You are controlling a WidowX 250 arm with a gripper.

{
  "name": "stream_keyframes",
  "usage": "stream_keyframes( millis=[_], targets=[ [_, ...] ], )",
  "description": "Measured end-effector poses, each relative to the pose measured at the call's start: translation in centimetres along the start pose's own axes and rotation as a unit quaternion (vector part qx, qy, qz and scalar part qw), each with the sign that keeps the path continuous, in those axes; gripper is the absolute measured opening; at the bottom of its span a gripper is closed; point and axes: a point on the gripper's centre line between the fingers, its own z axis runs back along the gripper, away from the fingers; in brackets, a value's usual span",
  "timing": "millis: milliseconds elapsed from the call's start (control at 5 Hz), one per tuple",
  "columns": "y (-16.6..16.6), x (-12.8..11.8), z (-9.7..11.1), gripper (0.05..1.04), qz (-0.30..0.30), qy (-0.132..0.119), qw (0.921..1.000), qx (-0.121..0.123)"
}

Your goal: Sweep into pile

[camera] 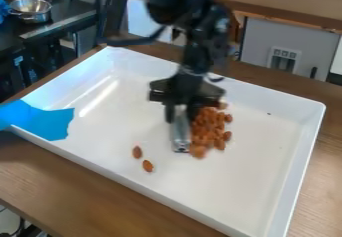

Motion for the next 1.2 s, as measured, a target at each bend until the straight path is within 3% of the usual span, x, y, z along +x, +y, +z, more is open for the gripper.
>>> stream_keyframes(
  millis=[400,800,1000,1200],
  targets=[
    [-6.6,-1.8,0.9,0.367,-0.013,-0.019,0.9995,-0.023],
    [-10.8,-2.8,2.1,0.367,-0.021,-0.008,0.9993,-0.031],
    [-9.9,-3.2,3.4,0.367,-0.029,0.007,0.9986,-0.044],
    [-5.5,-0.7,6.5,0.367,-0.006,0.002,0.9974,-0.072]
  ],
)
